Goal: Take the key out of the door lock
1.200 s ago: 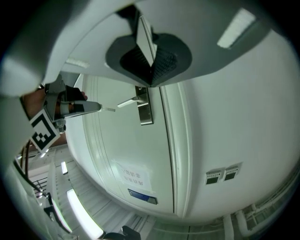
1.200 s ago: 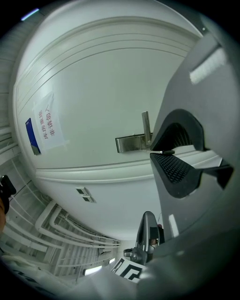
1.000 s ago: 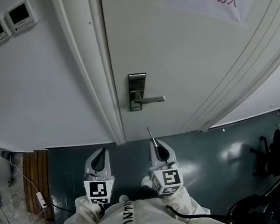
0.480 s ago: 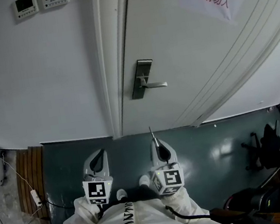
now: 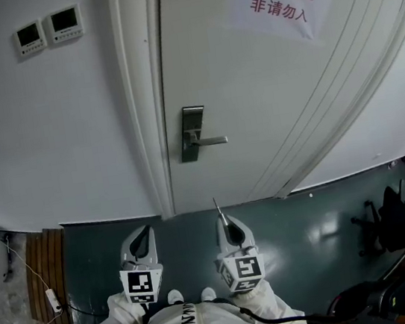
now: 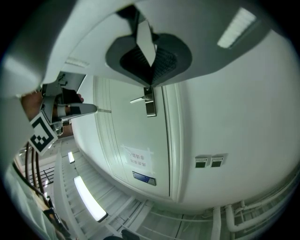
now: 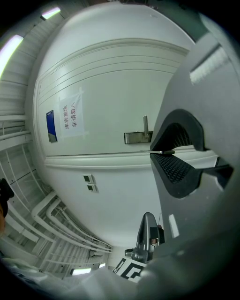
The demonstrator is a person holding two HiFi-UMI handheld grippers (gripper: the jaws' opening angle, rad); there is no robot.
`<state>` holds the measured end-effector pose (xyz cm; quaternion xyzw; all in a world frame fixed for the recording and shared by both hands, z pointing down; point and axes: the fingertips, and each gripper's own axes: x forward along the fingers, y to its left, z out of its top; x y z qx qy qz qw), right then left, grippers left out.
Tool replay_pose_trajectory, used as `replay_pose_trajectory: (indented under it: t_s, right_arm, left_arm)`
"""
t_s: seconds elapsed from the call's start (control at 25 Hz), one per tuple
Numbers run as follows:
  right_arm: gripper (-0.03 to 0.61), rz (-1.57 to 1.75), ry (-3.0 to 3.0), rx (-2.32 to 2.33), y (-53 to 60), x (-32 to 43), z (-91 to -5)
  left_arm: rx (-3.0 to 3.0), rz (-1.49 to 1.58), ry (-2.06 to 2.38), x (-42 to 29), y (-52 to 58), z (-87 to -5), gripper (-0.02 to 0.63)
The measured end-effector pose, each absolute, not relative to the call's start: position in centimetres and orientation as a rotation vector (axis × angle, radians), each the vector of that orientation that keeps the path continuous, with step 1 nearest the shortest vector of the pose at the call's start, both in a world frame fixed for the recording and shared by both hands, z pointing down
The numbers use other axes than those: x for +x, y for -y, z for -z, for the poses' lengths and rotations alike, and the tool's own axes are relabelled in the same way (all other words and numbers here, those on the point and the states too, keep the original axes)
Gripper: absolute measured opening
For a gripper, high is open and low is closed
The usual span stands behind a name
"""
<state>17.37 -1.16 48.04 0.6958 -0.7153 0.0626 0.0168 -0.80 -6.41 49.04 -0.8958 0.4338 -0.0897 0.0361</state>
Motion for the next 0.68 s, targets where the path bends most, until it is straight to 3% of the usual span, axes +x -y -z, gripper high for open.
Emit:
replay_pose_trajectory:
  t_s: [0.68]
  right_arm:
    - [0.023,-0.215,2.283,2.124,1.9,20.4,-48.7]
  left_arm:
    - [-2.715,0.263,-1.361,3.1,6.7,-48.3,0.000]
